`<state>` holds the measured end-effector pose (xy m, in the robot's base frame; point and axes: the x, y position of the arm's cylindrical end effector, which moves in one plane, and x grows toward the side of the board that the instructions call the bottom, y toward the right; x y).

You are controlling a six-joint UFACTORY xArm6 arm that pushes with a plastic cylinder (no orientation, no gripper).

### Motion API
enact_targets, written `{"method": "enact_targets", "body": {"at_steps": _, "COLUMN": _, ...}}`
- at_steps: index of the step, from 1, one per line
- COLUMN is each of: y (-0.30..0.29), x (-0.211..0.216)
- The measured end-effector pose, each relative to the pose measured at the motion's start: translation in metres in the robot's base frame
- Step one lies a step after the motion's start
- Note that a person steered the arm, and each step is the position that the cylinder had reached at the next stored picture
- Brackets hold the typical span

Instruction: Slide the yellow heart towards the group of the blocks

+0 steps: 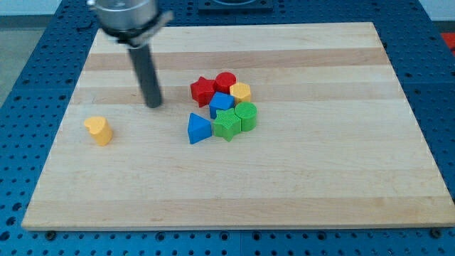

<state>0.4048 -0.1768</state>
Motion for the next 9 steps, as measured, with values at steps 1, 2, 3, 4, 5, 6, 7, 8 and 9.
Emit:
{"method": "enact_targets", "body": {"at_steps": 1, "y": -0.081, "x": -0.009}}
{"method": "enact_targets", "body": {"at_steps": 2, "y": -0.128, "x": -0.004}}
{"method": "enact_targets", "body": {"at_steps": 3, "y": -0.128, "x": -0.004}}
{"method": "enact_targets", "body": {"at_steps": 4, "y": -0.128, "x": 0.010}}
{"method": "enact_targets", "body": {"at_steps": 5, "y": -0.128, "x": 0.023}}
{"method": "enact_targets", "body": {"at_steps": 6, "y": -0.128, "x": 0.043}}
{"method": "enact_targets", "body": {"at_steps": 7, "y": -0.128, "x": 0.082}}
{"method": "enact_targets", "body": {"at_steps": 8, "y": -0.110, "x": 0.092}}
{"method": "enact_targets", "body": {"at_steps": 9, "y": -0.073, "x": 0.088}}
